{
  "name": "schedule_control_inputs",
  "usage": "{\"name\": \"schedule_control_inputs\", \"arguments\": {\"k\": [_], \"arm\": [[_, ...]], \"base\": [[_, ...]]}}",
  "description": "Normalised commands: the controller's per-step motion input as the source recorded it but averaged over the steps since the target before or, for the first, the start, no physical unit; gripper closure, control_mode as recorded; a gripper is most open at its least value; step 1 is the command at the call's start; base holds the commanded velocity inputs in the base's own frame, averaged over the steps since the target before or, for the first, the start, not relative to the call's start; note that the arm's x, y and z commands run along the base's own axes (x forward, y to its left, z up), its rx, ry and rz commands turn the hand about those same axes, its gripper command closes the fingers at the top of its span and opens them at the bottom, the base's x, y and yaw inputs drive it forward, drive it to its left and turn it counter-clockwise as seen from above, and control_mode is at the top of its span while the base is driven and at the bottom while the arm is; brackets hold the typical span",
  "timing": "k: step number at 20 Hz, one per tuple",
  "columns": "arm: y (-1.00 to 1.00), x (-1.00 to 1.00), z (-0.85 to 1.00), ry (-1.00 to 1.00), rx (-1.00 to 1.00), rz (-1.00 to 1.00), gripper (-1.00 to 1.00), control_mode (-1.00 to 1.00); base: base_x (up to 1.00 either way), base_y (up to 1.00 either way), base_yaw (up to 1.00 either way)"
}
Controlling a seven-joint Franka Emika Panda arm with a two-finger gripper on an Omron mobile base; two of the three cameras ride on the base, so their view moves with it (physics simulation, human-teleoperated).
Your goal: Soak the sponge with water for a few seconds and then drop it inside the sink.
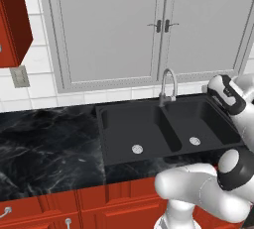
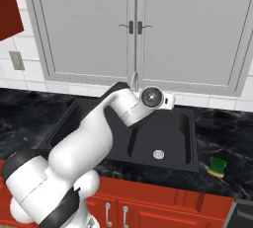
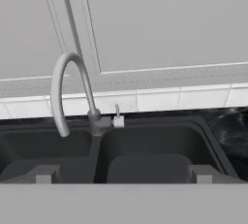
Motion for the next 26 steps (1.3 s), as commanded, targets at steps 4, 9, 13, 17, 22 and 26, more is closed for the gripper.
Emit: {"name": "schedule_control_inputs", "arguments": {"k": [4, 9, 13, 17, 22, 26], "arm": [[-0.34, 0.15, -0.06, -0.19, 0.0, 0.06, -1.0, -1.0], [-0.03, 0.0, 0.0, -0.06, 0.0, 0.04, -1.0, -1.0], [0.0, -0.01, 0.0, 0.0, 0.0, 0.04, -1.0, -1.0], [0.14, -0.04, 0.0, 0.0, -0.01, 0.03, -1.0, -1.0], [0.02, -0.02, 0.01, -0.02, -0.03, 0.08, -1.0, -1.0], [0.01, -0.14, 0.0, -0.08, 0.0, 0.08, -1.0, -1.0]], "base": [[0.0, 0.0, 0.0], [0.0, 0.0, 0.0], [0.0, 0.0, 0.0], [0.0, 0.0, 0.0], [0.0, 0.0, 0.0], [0.0, 0.0, 0.0]]}}
